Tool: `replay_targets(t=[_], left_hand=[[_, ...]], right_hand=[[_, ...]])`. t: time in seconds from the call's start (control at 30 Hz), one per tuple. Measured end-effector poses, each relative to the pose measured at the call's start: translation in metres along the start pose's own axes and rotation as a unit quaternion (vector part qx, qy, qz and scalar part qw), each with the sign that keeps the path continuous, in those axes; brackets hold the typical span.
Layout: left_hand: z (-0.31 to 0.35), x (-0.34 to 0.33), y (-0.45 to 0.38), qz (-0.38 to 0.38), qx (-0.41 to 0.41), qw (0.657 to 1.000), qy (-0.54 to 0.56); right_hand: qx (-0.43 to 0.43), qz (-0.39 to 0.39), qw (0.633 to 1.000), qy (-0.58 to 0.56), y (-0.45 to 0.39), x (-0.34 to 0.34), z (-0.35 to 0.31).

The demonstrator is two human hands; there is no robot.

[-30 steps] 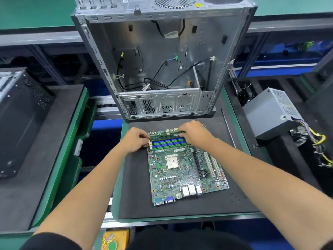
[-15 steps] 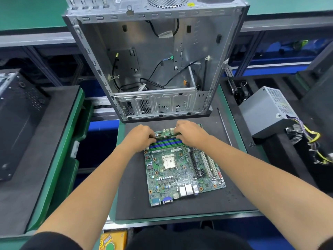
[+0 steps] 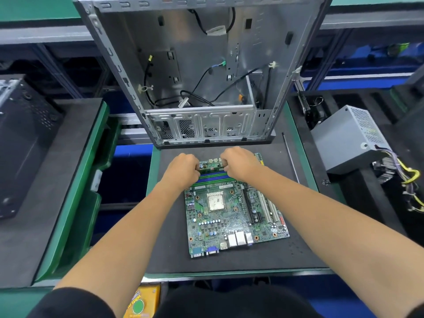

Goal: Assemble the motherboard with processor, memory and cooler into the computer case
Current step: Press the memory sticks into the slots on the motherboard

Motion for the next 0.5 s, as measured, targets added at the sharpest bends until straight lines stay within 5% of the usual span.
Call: replay_targets(t=[0.5], left_hand=[[0.0068,-0.0001,-0.0013,-0.009,-0.019,0.997,-0.073]], right_hand=[[0.018,-0.026,0.998,0.049,-0.0037,0.0009,-0.0057]])
Point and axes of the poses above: each hand's wrist, its own y-axis away from the middle knuckle, its own x-axis out of the back of the hand, z = x × y, the point moved 2 cm from there along -y, towards the middle knuckle, and after that the axes turned 14 degrees about z, right-handed, at the moved point
